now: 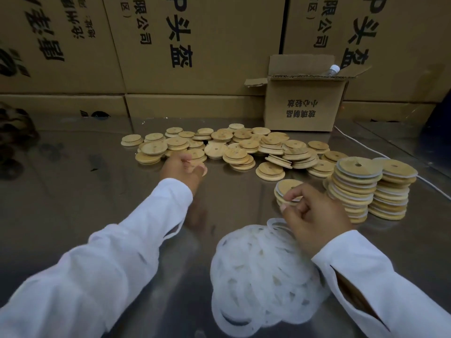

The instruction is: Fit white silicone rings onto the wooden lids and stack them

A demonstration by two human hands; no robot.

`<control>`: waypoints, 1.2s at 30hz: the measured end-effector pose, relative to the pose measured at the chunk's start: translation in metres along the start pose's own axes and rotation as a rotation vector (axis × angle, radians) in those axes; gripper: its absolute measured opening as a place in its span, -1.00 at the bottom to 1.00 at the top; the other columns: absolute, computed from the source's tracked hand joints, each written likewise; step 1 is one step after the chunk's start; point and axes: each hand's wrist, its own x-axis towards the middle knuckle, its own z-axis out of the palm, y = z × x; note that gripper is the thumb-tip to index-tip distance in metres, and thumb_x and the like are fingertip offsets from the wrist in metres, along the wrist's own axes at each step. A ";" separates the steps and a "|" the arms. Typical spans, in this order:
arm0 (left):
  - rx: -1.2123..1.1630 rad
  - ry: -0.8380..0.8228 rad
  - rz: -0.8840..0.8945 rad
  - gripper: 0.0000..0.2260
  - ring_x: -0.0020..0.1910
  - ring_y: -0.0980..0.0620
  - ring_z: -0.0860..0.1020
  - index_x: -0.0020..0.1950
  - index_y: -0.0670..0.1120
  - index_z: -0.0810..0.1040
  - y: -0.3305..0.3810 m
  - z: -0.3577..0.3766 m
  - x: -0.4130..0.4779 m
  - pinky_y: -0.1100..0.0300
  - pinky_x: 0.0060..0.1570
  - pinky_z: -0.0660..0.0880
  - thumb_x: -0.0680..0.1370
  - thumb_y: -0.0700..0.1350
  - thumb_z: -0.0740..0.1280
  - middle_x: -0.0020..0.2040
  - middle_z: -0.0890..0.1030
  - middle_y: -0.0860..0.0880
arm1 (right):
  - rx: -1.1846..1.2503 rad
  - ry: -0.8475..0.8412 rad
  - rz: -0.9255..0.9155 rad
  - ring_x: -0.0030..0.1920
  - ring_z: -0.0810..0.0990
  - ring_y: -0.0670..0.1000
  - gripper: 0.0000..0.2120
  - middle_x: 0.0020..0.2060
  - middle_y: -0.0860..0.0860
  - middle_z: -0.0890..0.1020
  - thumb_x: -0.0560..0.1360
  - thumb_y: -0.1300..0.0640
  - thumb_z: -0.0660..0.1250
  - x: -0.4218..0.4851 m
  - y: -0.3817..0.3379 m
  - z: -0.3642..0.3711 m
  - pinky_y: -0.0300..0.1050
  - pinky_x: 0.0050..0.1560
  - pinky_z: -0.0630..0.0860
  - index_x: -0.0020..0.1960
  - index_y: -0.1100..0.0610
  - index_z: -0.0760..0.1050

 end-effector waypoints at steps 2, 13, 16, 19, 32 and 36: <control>0.273 -0.042 0.022 -0.63 0.03 -0.05 0.47 0.18 -0.09 0.42 -0.005 -0.004 0.023 0.20 -0.03 0.33 0.43 -0.07 0.43 0.11 0.49 -0.06 | 0.005 -0.006 -0.011 -0.38 0.48 -0.12 -0.81 -0.49 -0.05 0.52 0.42 0.11 0.31 0.000 0.001 -0.002 -0.24 -0.33 0.36 -0.21 -0.14 0.34; 0.594 -0.133 -0.022 -0.52 0.13 -0.20 0.47 0.22 -0.16 0.32 -0.020 0.012 0.046 0.08 -0.02 0.39 0.44 0.01 0.41 0.18 0.48 -0.17 | -0.021 -0.055 -0.022 -0.39 0.47 -0.15 -0.78 -0.50 -0.06 0.50 0.45 0.07 0.30 0.002 0.004 -0.003 -0.23 -0.34 0.37 -0.24 -0.18 0.30; 0.580 -0.135 0.006 -0.54 -0.06 -0.14 0.47 0.12 -0.12 0.29 -0.017 0.010 0.041 0.11 -0.10 0.39 0.40 0.05 0.44 0.02 0.49 -0.10 | -0.018 -0.034 -0.021 -0.38 0.47 -0.17 -0.77 -0.50 -0.07 0.51 0.44 0.07 0.30 0.001 0.003 -0.003 -0.29 -0.36 0.34 -0.24 -0.18 0.29; 0.507 -0.144 0.086 -0.54 -0.15 -0.05 0.44 0.08 -0.07 0.29 -0.007 0.008 0.028 0.16 -0.18 0.35 0.38 0.07 0.45 -0.11 0.44 -0.01 | -0.008 -0.024 -0.009 -0.36 0.48 -0.15 -0.77 -0.49 -0.07 0.52 0.44 0.07 0.30 0.001 0.002 -0.004 -0.20 -0.32 0.40 -0.27 -0.18 0.30; -0.136 -0.268 0.417 -0.51 -0.01 0.33 0.47 0.05 0.14 0.34 0.031 -0.004 -0.096 0.54 -0.06 0.37 0.28 -0.07 0.54 0.00 0.52 0.15 | 0.638 -0.016 0.301 -0.53 0.50 -0.11 -0.77 -0.38 -0.01 0.63 0.47 -0.08 0.24 0.003 -0.018 -0.010 -0.31 -0.47 0.42 -0.17 0.04 0.55; -0.173 -0.313 0.407 -0.53 0.02 0.21 0.53 0.04 0.17 0.36 0.027 -0.007 -0.106 0.22 0.04 0.49 0.22 0.00 0.47 0.04 0.53 0.15 | 0.710 -0.159 0.318 -0.61 0.39 -0.07 -0.75 -0.49 0.00 0.62 0.46 -0.09 0.24 0.003 -0.018 -0.009 -0.31 -0.60 0.27 -0.21 0.05 0.57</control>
